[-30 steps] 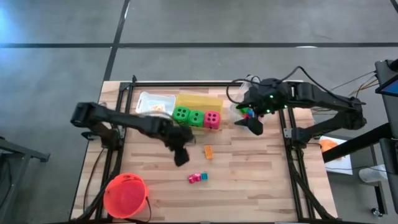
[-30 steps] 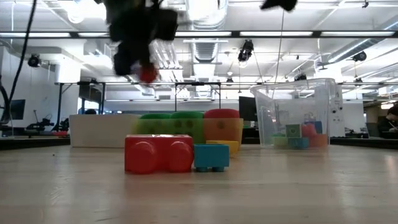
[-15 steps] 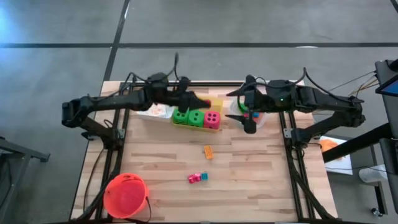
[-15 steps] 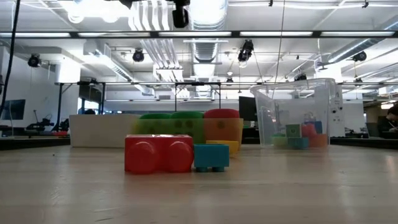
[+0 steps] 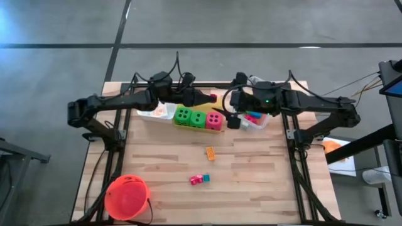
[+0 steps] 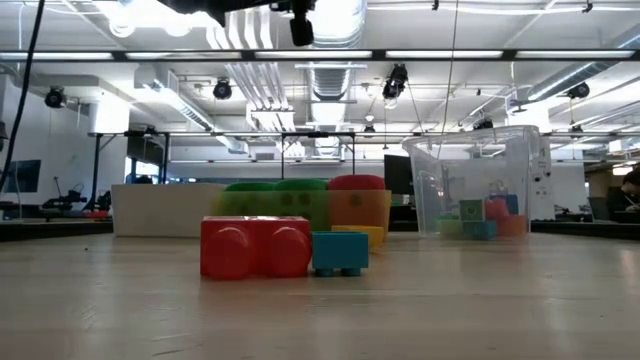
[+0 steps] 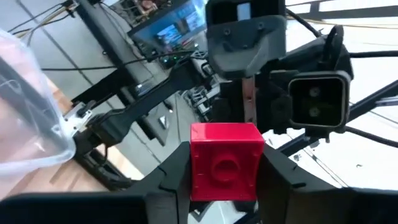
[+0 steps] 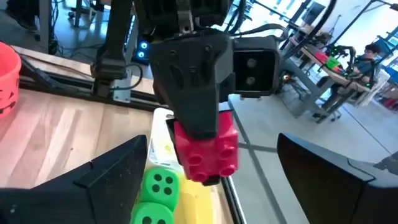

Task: Pick & Place Toys
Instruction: Put the red game piece into the transparent bin

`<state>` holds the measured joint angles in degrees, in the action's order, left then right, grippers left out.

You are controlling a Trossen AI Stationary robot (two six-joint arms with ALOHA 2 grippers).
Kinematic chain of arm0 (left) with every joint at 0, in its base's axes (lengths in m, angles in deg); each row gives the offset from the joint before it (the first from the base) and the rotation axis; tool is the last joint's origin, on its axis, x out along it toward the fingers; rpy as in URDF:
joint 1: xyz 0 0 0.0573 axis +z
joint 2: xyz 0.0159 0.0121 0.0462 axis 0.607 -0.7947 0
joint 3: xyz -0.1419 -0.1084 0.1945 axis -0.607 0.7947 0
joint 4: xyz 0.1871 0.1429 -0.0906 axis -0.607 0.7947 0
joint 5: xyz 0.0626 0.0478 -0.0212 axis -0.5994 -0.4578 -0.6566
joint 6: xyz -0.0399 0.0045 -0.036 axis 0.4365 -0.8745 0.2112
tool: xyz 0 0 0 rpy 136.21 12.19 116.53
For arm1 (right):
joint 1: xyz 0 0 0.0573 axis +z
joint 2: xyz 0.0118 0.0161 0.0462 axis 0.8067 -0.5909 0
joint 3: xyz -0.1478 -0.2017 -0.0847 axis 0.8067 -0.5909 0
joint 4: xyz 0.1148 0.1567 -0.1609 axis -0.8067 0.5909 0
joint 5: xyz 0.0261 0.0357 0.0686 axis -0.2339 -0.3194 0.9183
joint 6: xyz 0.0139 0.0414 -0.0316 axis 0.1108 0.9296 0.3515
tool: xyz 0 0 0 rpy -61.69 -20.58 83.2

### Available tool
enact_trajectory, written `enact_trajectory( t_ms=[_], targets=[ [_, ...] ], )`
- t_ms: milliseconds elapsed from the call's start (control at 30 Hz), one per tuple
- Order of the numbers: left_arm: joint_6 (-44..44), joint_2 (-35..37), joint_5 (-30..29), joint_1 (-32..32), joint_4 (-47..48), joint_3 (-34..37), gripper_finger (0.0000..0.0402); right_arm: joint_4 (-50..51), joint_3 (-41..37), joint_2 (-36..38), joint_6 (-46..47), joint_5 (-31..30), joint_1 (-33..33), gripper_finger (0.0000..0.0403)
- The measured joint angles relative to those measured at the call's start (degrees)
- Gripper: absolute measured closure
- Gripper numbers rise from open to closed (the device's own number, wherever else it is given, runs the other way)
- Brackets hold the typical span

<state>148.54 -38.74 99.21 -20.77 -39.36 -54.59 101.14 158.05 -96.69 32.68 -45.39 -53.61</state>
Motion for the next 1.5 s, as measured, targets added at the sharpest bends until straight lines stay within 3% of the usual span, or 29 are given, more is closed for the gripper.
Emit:
enact_trajectory(
  t_ms=[300,767,1000,1067,1333,1400,1500],
  targets=[
    [3.0,-2.2,0.7,-0.1,-4.1,0.0,0.0285,-0.5,0.0,-1.9,-0.2,-0.1,-0.1,0.006],
    [4.1,-2.6,1.2,-0.8,-6.6,-0.4,0.0285,-1.0,0.0,-1.5,-1.7,-0.1,-0.1,0.027],
    [5.0,-2.6,1.2,-0.9,-6.7,-0.4,0.0285,-1.0,0.0,-1.3,-1.4,0.2,0.0,0.0272],
    [5.0,-2.6,1.2,-1.0,-6.7,-0.4,0.0254,-1.0,0.0,-1.3,-1.0,0.2,0.0,0.0272],
    [5.6,-2.6,1.9,-0.9,-6.8,-0.4,0.0033,-1.2,0.0,-0.8,1.3,1.1,-0.1,0.0272],
    [5.7,-2.6,2.0,-1.0,-6.8,-0.4,0.0013,-0.8,0.0,-0.4,2.7,2.5,-0.1,0.0272],
    [5.8,-2.6,2.0,-1.0,-6.8,-0.4,0.003,-0.5,0.0,0.8,4.0,3.0,-0.4,0.0272]
  ],
)
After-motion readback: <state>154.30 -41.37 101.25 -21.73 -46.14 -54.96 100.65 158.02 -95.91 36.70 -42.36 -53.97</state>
